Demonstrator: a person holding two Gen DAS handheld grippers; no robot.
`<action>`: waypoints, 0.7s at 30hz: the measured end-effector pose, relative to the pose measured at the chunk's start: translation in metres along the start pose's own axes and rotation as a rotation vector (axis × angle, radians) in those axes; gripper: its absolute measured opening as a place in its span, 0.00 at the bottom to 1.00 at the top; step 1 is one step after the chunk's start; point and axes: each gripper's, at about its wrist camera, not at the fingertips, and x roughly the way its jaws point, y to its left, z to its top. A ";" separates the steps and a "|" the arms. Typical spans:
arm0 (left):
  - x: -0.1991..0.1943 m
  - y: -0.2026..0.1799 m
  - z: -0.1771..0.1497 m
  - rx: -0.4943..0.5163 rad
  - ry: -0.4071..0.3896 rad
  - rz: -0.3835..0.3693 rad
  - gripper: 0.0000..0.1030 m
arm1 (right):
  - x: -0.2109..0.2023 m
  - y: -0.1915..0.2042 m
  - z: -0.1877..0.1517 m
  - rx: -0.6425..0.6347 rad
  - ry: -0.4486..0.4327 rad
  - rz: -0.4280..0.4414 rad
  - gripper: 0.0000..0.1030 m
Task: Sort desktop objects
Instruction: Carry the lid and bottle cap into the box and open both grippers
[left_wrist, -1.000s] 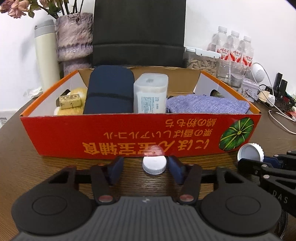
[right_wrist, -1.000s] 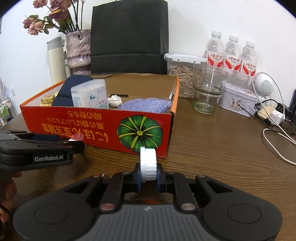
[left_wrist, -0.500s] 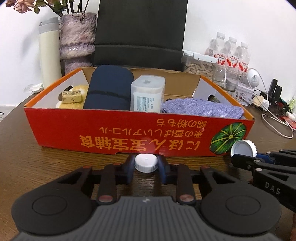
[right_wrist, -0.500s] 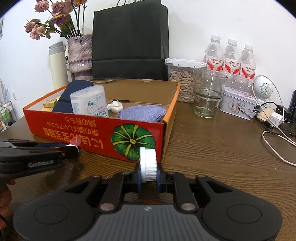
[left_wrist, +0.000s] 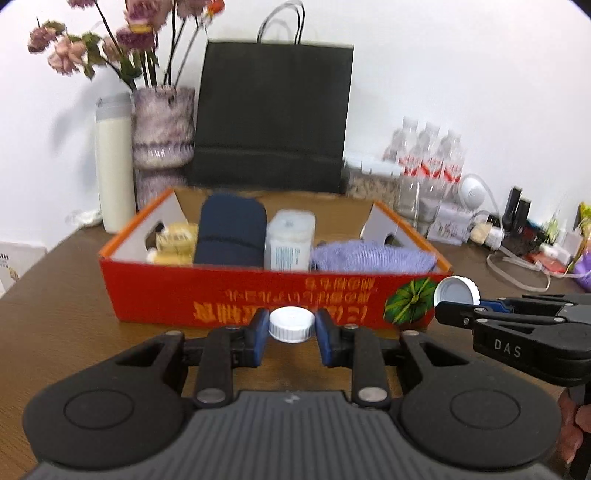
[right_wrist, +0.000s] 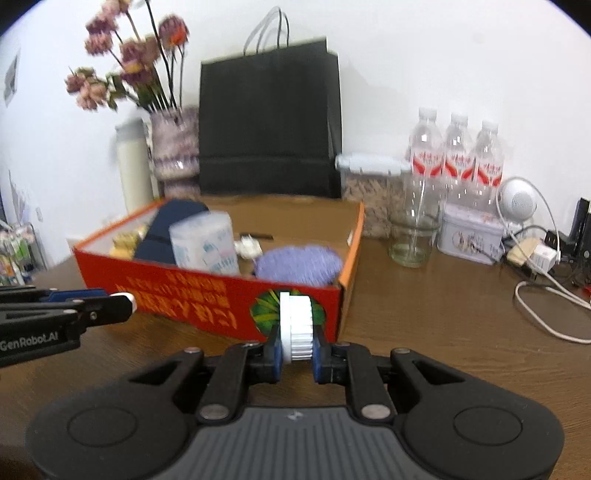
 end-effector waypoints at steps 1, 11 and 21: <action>-0.004 0.002 0.003 0.001 -0.017 0.000 0.27 | -0.006 0.002 0.003 0.000 -0.023 0.000 0.14; 0.000 0.024 0.035 -0.032 -0.098 0.016 0.27 | -0.015 0.012 0.034 0.025 -0.134 -0.003 0.14; 0.035 0.042 0.060 -0.028 -0.139 0.069 0.27 | 0.033 0.018 0.057 0.053 -0.123 -0.001 0.14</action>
